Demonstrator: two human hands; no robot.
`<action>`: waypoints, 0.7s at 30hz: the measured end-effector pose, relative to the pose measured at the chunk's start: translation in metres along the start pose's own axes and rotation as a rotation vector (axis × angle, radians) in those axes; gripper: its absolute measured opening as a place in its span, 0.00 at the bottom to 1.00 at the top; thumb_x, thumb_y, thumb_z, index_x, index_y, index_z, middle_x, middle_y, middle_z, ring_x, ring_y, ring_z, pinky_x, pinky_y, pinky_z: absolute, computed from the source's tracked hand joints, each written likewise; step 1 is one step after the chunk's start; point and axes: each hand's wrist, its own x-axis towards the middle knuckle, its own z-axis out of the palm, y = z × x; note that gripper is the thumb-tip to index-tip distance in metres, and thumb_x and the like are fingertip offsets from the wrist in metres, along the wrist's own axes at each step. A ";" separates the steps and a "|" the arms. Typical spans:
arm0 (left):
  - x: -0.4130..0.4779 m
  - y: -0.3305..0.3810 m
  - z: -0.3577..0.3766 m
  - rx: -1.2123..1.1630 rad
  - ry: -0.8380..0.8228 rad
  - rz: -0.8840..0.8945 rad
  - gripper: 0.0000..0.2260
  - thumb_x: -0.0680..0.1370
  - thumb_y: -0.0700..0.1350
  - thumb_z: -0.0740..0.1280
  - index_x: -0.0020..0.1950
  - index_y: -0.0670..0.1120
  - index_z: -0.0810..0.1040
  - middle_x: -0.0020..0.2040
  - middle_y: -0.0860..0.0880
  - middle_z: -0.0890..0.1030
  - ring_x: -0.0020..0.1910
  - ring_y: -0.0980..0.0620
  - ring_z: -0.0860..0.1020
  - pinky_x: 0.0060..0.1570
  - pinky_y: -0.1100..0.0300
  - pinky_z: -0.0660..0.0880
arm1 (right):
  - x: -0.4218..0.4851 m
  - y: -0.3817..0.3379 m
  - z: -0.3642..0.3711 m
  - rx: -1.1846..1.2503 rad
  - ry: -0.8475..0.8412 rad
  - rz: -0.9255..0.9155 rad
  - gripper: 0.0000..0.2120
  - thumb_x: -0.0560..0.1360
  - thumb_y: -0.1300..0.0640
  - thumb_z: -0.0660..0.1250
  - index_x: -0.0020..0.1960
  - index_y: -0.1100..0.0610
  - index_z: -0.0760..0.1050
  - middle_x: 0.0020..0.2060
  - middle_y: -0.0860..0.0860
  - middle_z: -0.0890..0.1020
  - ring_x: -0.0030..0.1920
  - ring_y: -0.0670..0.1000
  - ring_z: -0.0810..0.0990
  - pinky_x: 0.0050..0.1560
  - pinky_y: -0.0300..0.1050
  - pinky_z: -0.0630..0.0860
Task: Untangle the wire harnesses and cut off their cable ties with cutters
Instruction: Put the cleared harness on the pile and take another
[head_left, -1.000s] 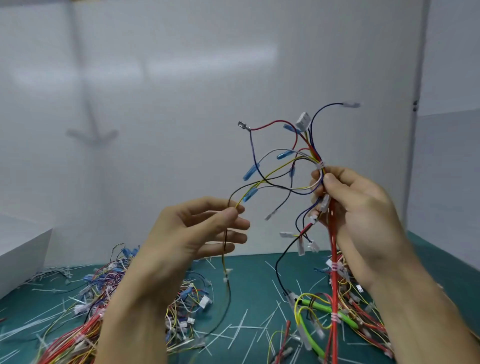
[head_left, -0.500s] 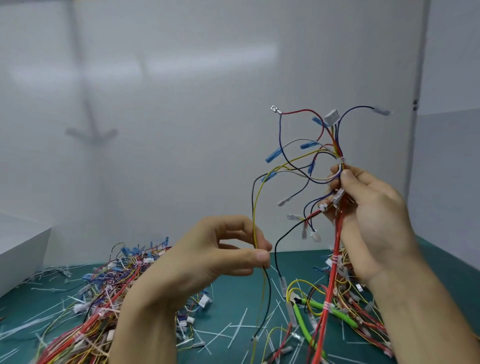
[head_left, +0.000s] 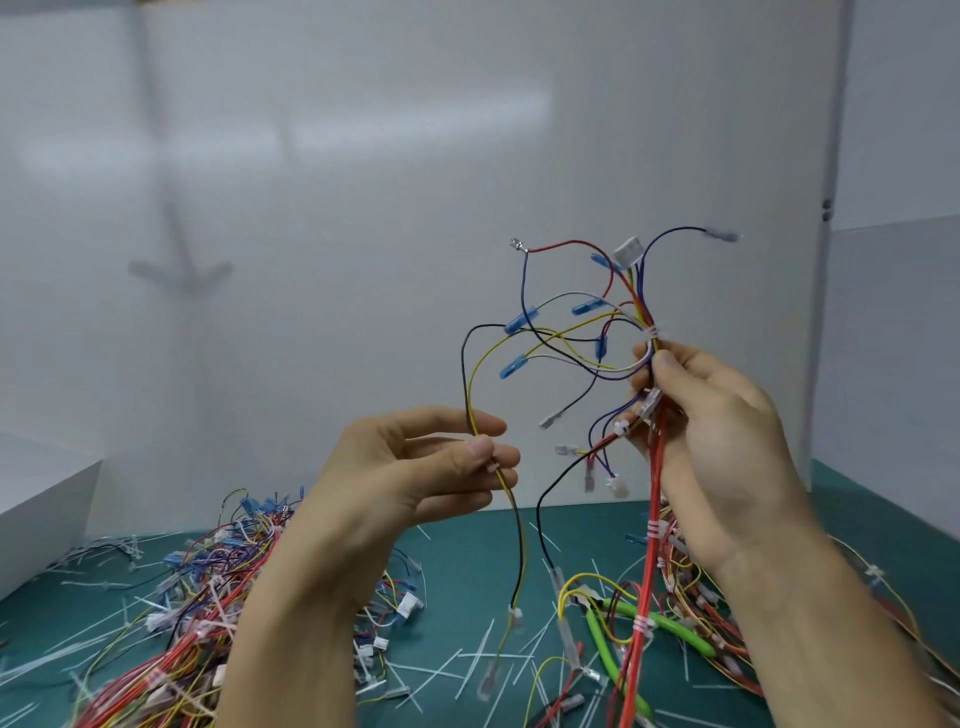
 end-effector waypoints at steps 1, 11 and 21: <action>0.000 0.000 0.000 0.005 -0.004 -0.002 0.12 0.66 0.47 0.74 0.48 0.47 0.86 0.46 0.41 0.86 0.45 0.46 0.86 0.39 0.63 0.80 | 0.000 0.000 0.001 -0.006 -0.004 0.003 0.13 0.82 0.62 0.59 0.45 0.54 0.80 0.32 0.47 0.79 0.30 0.41 0.76 0.30 0.35 0.75; 0.005 -0.008 0.009 0.299 0.050 -0.029 0.15 0.68 0.55 0.78 0.49 0.48 0.83 0.47 0.50 0.87 0.52 0.52 0.84 0.56 0.55 0.80 | -0.003 -0.001 0.002 0.061 -0.174 0.071 0.10 0.82 0.62 0.59 0.52 0.59 0.79 0.35 0.50 0.78 0.32 0.45 0.76 0.33 0.39 0.77; 0.007 -0.007 0.025 0.191 -0.132 0.043 0.28 0.62 0.42 0.80 0.60 0.47 0.76 0.47 0.47 0.87 0.47 0.48 0.86 0.45 0.63 0.80 | -0.005 0.009 0.003 -0.050 -0.316 0.022 0.08 0.78 0.59 0.63 0.51 0.56 0.81 0.40 0.50 0.83 0.36 0.45 0.79 0.36 0.38 0.77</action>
